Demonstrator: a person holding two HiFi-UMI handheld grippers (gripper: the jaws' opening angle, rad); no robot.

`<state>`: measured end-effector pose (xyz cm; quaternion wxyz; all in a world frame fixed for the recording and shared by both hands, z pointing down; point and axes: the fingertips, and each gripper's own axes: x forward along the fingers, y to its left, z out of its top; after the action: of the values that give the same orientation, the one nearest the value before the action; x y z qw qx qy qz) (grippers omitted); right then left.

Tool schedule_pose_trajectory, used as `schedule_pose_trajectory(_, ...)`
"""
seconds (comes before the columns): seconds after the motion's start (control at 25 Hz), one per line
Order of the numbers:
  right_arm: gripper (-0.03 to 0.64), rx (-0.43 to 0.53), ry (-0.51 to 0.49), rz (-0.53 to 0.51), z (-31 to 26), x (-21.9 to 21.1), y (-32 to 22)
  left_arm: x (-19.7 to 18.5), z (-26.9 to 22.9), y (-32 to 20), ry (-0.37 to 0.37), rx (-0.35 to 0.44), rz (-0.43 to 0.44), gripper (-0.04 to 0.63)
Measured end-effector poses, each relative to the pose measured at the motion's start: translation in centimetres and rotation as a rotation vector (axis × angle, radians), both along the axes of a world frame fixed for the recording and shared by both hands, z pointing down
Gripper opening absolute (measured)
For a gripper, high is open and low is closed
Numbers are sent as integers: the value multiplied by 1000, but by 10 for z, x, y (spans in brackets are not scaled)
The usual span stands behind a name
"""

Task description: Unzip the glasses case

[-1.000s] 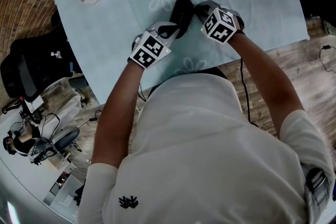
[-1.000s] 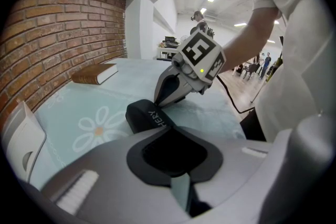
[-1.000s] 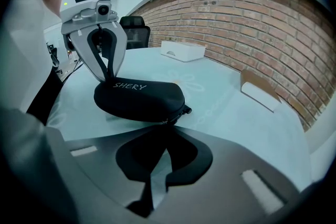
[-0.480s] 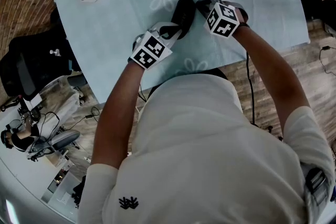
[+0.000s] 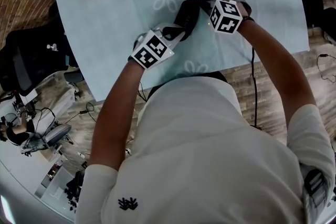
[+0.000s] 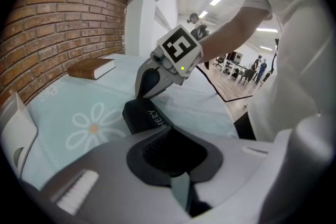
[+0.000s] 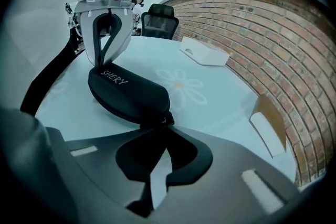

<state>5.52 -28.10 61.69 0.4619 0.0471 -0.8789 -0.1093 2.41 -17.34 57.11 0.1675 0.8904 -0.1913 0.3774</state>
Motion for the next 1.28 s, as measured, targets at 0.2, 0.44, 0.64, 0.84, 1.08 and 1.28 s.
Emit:
schedule_pose_trajectory(0.2, -2, 22, 46, -91, 1, -3, -4, 4, 2, 1, 5, -2, 14, 52)
schedule_pose_trajectory(0.44, -2, 48, 116, -196, -6, -14, -9, 3, -4, 0, 15, -9, 23, 51)
schedule_pose_trajectory(0.64, 6, 63, 120, -180, -3, -17, -9, 0, -5, -1, 29, 16, -7, 51)
schedule_pose_trajectory(0.84, 6, 58, 90, -11, 0, 6, -7, 0, -8, 0, 39, 75, -49, 52)
schedule_pose_trajectory(1.08, 6, 5, 43, 247, -1, 53, 23, -3, -21, 4, 85, 111, -86, 54)
schedule_pose_trajectory(1.28, 2, -69, -74, 489, -18, 74, 66, -13, -46, 16, 164, 148, -104, 55)
